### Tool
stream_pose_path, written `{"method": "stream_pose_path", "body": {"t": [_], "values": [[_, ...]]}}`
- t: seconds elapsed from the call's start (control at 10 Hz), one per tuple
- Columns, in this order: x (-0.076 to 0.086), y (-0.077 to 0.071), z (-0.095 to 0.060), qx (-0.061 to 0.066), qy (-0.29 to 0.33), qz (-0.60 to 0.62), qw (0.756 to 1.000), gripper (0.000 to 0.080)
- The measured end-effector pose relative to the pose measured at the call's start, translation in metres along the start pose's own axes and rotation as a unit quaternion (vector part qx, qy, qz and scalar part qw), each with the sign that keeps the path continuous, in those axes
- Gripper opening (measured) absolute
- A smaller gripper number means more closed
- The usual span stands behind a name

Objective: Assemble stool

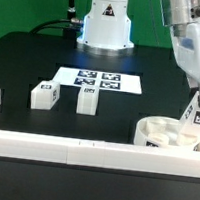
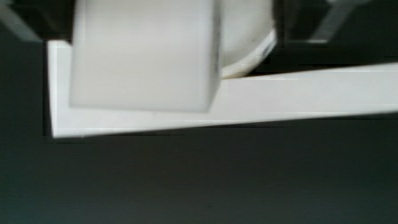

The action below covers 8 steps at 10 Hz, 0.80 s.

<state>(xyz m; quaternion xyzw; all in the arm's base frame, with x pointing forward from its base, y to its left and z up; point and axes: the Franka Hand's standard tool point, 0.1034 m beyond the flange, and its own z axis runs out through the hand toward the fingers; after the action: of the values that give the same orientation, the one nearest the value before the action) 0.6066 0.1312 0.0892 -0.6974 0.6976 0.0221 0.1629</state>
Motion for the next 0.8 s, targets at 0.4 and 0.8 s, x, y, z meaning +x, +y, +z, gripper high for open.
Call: {"method": "stream_pose_path", "body": {"t": [0.4,0.8], "values": [[-0.0052,-0.0025,-0.0082,0.001,-0.003,-0.119,0.993,0.0648],[-0.014,-0.0003,-0.0076,-0.019,0.013,-0.335,0.942,0.0649]]}}
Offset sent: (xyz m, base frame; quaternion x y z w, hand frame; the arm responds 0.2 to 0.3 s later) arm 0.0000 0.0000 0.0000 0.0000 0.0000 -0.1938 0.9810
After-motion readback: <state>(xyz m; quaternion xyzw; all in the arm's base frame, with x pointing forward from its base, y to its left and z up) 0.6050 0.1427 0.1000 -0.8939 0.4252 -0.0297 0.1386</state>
